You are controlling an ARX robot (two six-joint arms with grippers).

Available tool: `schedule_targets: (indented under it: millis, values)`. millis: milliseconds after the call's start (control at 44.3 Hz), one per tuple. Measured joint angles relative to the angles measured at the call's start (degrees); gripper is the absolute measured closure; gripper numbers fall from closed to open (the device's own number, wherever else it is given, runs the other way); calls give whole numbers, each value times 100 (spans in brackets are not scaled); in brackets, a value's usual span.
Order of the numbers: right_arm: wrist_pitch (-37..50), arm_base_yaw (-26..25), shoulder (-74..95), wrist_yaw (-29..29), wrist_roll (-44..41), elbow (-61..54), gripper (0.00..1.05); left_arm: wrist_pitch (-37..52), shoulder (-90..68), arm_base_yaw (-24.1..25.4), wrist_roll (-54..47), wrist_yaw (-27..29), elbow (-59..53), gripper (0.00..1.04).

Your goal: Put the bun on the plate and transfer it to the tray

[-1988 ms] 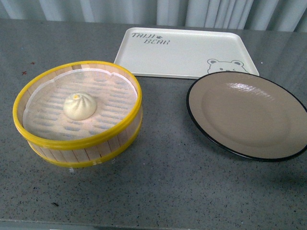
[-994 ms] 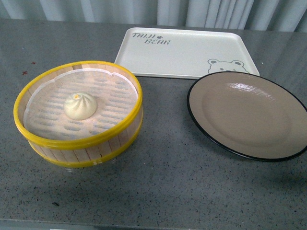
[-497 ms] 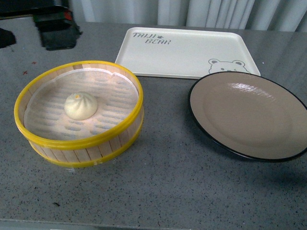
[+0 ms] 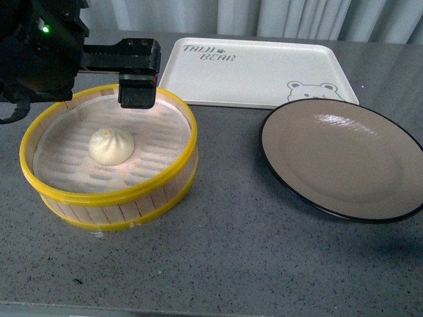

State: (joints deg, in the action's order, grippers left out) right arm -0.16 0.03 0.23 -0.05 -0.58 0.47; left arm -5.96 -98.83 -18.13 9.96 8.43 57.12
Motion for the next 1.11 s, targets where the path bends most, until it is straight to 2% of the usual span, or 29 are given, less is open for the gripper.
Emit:
schedule_targets:
  millis: [294, 497, 723, 1107]
  values:
    - [0, 0, 0, 0, 0, 0, 9, -79, -769, 181, -68, 212, 367, 7]
    - [0, 0, 0, 0, 0, 0, 9, -444, -1054, 190, 326, -254, 514, 7]
    - [0, 0, 0, 0, 0, 0, 9, -461, -1379, 229, 437, -212, 586, 7]
    - [0, 0, 0, 0, 0, 0, 9, -400, -1410, 238, 501, -216, 610, 59]
